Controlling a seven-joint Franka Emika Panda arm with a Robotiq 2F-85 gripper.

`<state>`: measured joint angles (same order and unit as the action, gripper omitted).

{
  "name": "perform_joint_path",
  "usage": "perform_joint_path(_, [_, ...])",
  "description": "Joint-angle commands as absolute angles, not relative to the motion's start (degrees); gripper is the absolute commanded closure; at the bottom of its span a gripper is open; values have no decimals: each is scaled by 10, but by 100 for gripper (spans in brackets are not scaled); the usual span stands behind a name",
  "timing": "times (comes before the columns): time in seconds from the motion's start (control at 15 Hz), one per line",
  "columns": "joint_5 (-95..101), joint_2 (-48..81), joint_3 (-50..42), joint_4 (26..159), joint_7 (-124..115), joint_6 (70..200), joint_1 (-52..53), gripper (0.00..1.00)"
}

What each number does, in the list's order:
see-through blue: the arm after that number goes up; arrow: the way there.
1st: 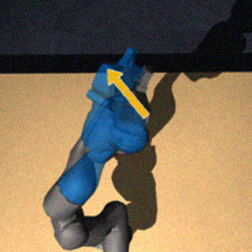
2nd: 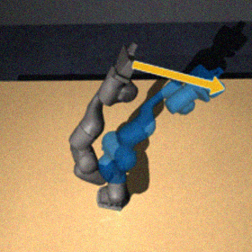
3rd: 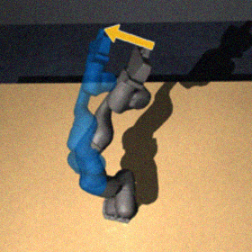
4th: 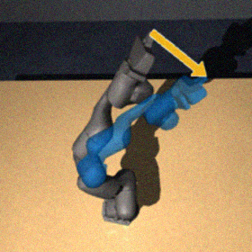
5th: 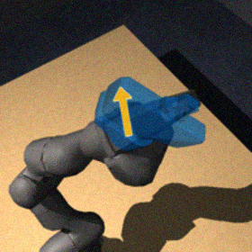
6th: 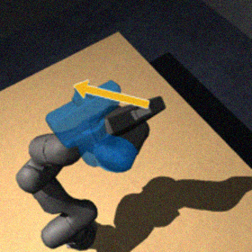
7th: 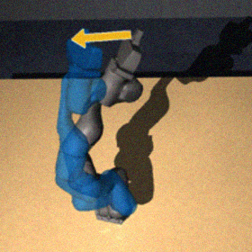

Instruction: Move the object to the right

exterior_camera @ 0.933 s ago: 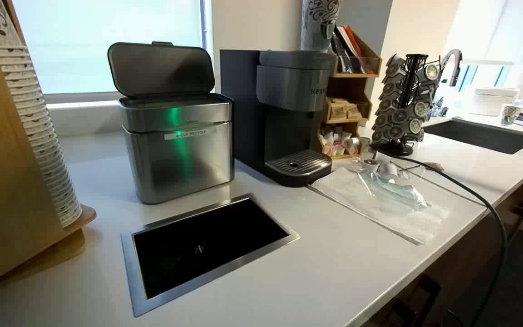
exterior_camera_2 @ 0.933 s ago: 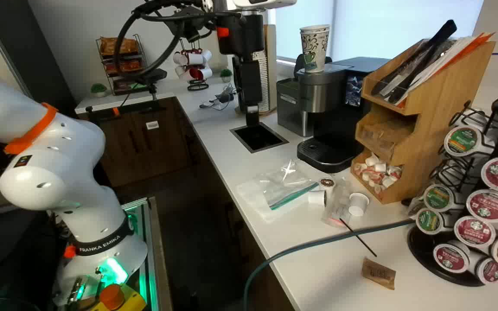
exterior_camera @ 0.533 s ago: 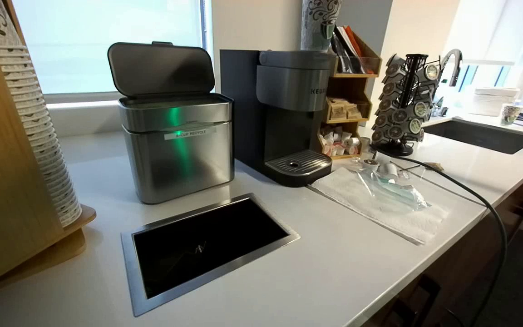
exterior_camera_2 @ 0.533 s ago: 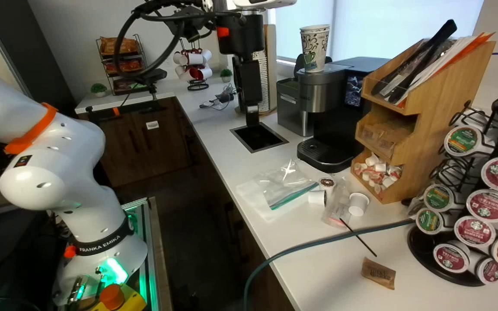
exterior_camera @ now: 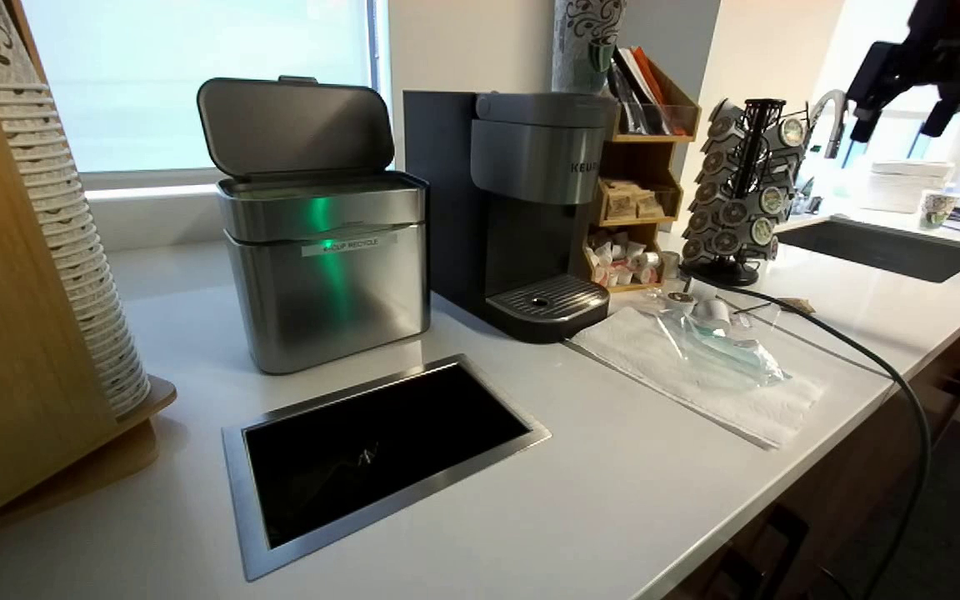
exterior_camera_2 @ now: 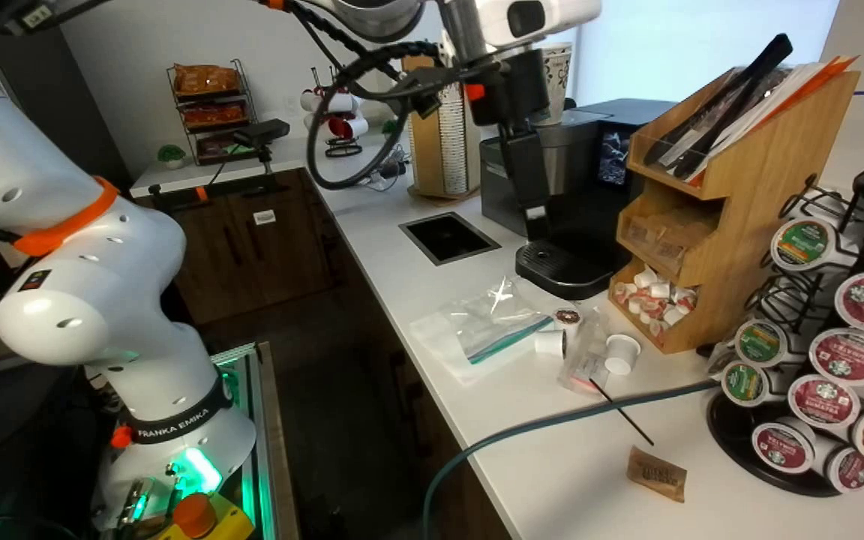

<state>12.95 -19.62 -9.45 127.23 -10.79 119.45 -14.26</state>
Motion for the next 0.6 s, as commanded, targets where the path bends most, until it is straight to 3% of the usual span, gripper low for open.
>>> perform_joint_path(0.0, [148, -172, -91, 1258, -134, 1197, -148, 0])
perform_joint_path(0.53, [88, -93, -111, 1175, -236, 1265, -159, 0])
